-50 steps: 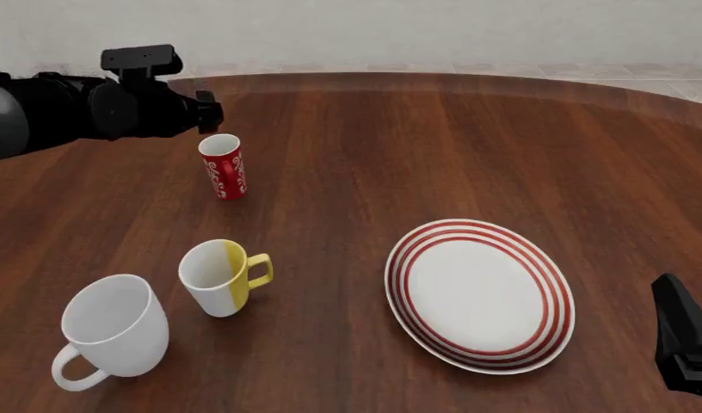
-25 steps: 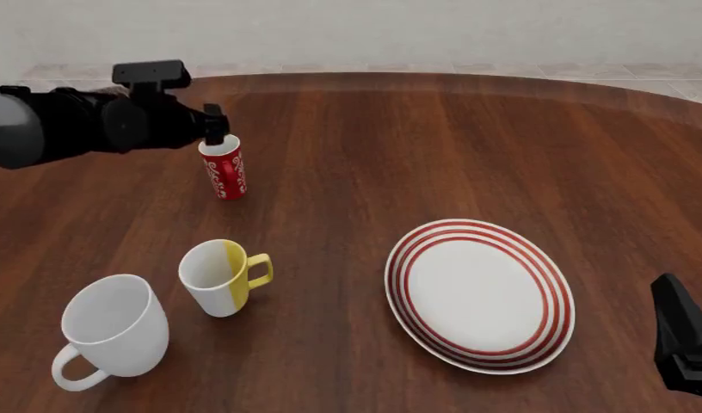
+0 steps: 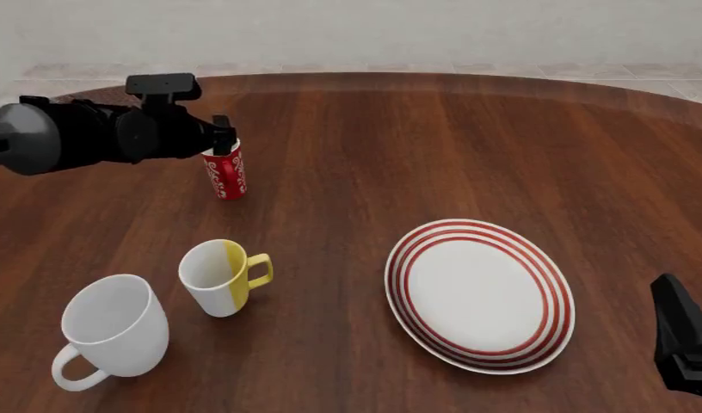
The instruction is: Pick up the red mug and put it on the plate
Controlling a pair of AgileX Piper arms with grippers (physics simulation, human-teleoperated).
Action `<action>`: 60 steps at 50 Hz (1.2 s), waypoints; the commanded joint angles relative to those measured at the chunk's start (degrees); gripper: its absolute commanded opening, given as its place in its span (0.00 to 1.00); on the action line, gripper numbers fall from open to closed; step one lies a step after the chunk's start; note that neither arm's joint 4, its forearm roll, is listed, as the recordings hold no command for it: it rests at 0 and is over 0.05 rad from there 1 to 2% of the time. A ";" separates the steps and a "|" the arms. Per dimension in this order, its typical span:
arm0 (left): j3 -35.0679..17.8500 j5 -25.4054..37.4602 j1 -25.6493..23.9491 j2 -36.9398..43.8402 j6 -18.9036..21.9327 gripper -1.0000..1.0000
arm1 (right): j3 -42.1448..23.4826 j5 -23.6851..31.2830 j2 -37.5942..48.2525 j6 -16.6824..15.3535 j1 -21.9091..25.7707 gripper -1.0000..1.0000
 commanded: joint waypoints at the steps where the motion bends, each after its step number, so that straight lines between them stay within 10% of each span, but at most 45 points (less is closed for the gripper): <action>1: 0.04 -0.48 0.04 0.65 0.50 1.00 | 0.00 0.01 -0.06 0.11 -0.09 1.00; 60: 0.06 -3.92 0.46 6.77 0.13 1.00 | 0.01 -0.10 0.37 0.42 -0.27 1.00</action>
